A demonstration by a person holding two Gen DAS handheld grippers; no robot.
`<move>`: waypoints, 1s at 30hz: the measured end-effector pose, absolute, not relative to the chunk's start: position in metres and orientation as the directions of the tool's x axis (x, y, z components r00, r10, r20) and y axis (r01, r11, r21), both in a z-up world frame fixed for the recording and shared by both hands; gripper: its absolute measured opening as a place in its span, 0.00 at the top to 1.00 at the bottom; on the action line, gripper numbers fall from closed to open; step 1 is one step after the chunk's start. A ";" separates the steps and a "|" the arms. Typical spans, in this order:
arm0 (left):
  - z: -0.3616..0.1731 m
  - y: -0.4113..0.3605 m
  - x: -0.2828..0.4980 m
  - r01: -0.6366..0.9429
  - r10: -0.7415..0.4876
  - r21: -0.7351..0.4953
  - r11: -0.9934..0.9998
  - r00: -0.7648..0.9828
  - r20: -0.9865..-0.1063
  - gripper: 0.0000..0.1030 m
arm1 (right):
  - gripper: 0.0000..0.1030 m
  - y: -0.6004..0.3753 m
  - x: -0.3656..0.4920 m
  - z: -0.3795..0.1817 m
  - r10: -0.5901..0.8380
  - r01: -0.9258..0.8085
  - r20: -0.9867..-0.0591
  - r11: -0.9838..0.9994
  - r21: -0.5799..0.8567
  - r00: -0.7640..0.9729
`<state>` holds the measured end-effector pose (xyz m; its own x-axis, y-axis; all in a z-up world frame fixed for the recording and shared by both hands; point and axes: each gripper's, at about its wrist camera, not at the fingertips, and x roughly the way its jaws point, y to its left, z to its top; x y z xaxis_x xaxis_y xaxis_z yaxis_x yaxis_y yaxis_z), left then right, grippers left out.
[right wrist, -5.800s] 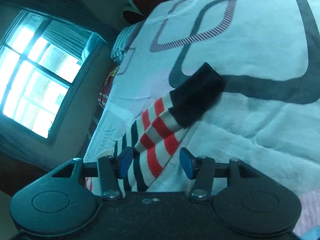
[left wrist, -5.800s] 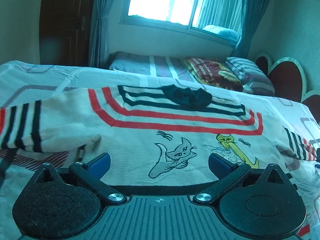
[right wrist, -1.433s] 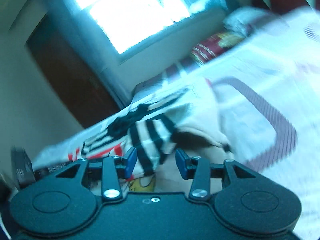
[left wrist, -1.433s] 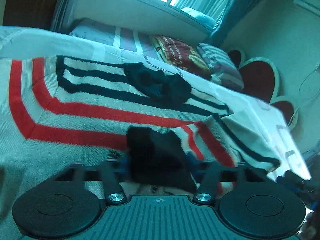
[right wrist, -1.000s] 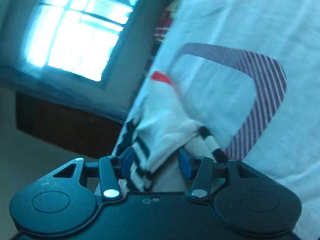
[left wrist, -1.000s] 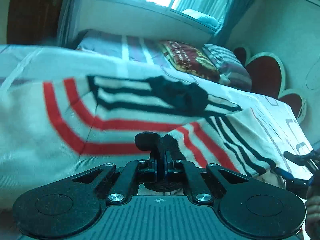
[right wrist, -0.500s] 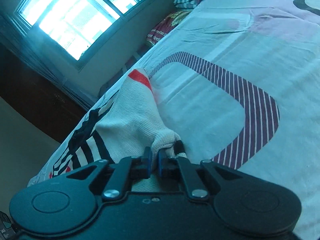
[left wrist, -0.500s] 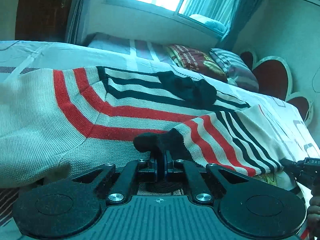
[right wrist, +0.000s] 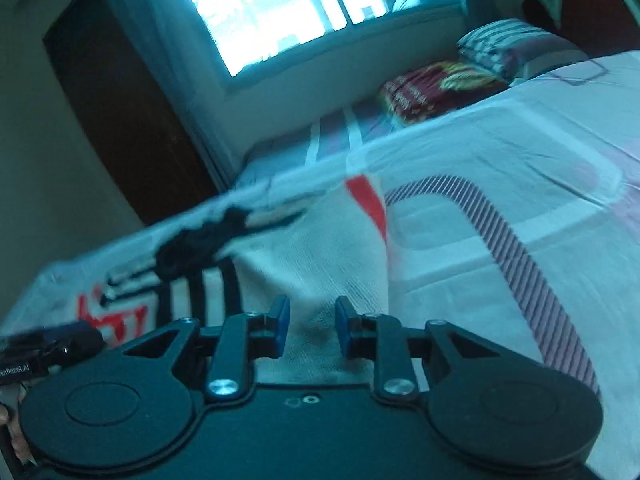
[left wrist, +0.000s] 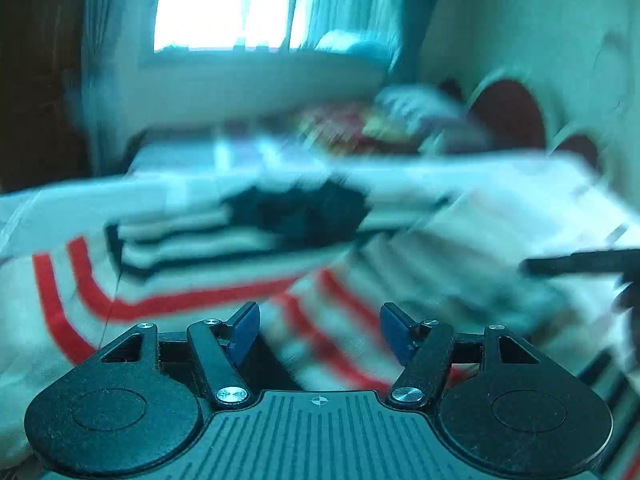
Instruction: Fold small clothes
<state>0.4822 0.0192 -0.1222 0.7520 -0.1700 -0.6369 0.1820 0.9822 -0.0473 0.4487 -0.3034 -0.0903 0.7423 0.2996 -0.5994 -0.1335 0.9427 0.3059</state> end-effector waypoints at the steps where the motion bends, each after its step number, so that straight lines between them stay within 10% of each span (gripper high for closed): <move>1: -0.126 0.025 0.482 0.152 -0.133 -0.027 0.988 0.749 -0.650 0.35 | 0.96 -0.308 0.451 -0.089 0.297 -0.127 -0.598 0.942 0.310 0.744; 5: -0.113 0.047 0.469 0.051 -0.071 -0.049 0.997 0.802 -0.593 0.35 | 0.54 -0.333 0.457 -0.067 0.298 -0.137 -0.471 0.928 0.345 0.830; 14: -0.134 0.078 0.474 -0.044 -0.016 -0.079 0.996 0.774 -0.633 0.35 | 0.63 -0.357 0.545 -0.102 0.447 -0.108 -0.487 0.809 0.578 0.750; 16: -0.135 0.078 0.475 -0.051 -0.012 -0.080 0.996 0.773 -0.634 0.35 | 0.91 -0.344 0.543 -0.101 0.395 -0.124 -0.517 0.868 0.480 0.759; 30: -0.102 0.067 0.461 -0.022 -0.057 -0.129 0.991 0.817 -0.575 0.35 | 0.80 -0.331 0.516 -0.073 0.285 -0.167 -0.490 0.948 0.270 0.824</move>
<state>0.4612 0.0670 -0.1022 0.8165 -0.0567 -0.5745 -0.0220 0.9914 -0.1291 0.5156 -0.3308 -0.0732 0.8241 0.2847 -0.4897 -0.1672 0.9482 0.2700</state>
